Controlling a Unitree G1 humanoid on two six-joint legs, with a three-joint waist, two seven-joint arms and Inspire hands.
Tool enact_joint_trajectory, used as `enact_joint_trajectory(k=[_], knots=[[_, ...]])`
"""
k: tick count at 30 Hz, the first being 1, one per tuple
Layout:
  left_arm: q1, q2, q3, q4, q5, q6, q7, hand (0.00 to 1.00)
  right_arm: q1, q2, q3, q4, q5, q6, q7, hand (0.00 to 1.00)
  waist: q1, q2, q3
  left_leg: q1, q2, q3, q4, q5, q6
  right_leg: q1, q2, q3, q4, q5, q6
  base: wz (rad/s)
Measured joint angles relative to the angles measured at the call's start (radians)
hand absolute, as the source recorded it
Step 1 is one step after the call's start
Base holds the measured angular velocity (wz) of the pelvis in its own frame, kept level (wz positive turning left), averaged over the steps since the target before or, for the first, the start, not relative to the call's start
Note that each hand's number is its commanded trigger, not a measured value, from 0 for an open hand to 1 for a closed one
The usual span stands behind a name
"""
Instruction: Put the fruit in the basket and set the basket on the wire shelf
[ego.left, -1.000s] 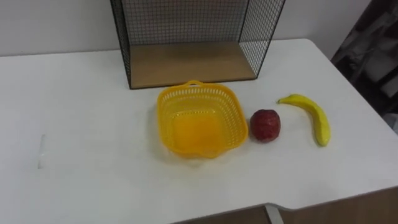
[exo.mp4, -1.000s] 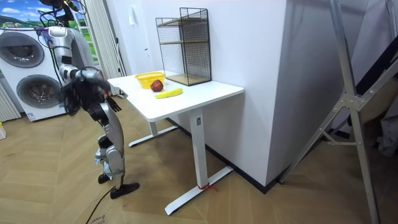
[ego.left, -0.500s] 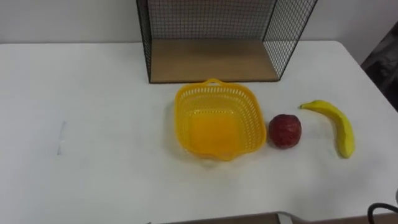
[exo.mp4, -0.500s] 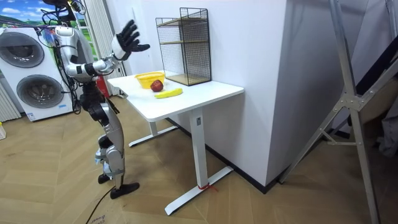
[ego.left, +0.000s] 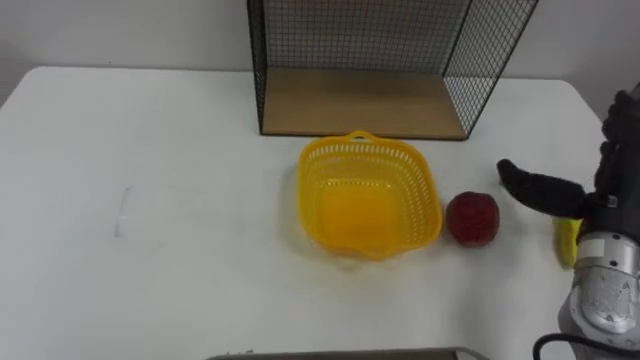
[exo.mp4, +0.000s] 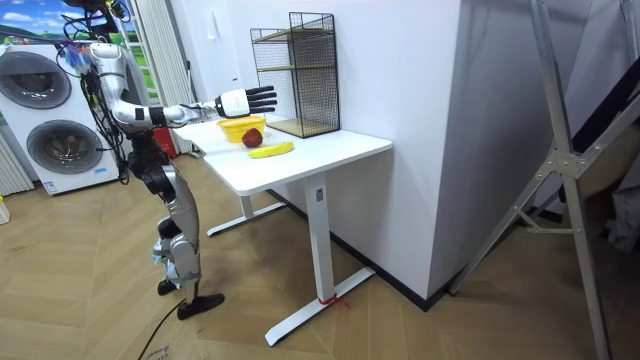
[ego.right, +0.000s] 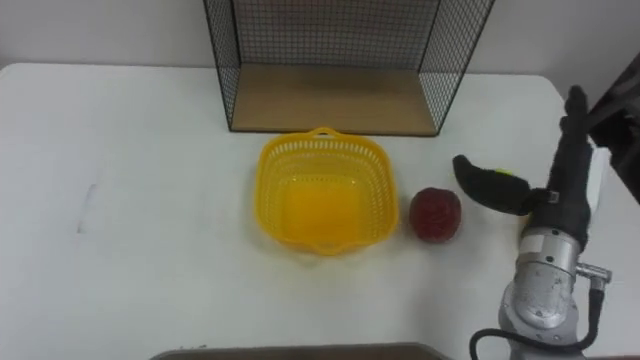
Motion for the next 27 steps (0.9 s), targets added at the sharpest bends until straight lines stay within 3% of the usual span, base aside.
enact_joint_trajectory(k=[6, 12, 27], knots=[[0.014, 0.0, 0.0, 0.0, 0.001, 0.0, -0.017, 0.0, 0.0, 0.002, 0.061, 0.017, -0.001, 0.0, 0.053, 0.0, 0.005, -0.01, -0.0032, 0.003, 0.0, -0.009, 0.009, 0.0, 0.0, 0.014, -0.001, -0.004, -0.012, 0.0, 0.0, 0.05], [0.009, 0.0, 0.003, 0.0, 0.001, 0.0, -0.028, 0.0, 0.004, 0.003, 0.063, 0.031, -0.005, 0.0, 0.084, 0.0, 0.019, -0.008, -0.0031, 0.003, 0.0, -0.011, 0.004, 0.0, -0.001, 0.019, 0.001, -0.004, -0.016, 0.001, -0.002, 0.0], [-0.004, 0.0, 0.004, 0.0, 0.023, 0.003, -0.035, 0.0, 0.01, 0.006, 0.063, 0.111, -0.049, 0.0, 0.126, 0.0, -0.006, -0.019, -0.0046, 0.002, 0.0, -0.013, 0.005, 0.0, -0.001, 0.019, 0.0, -0.005, -0.016, 0.001, -0.001, 0.0]])
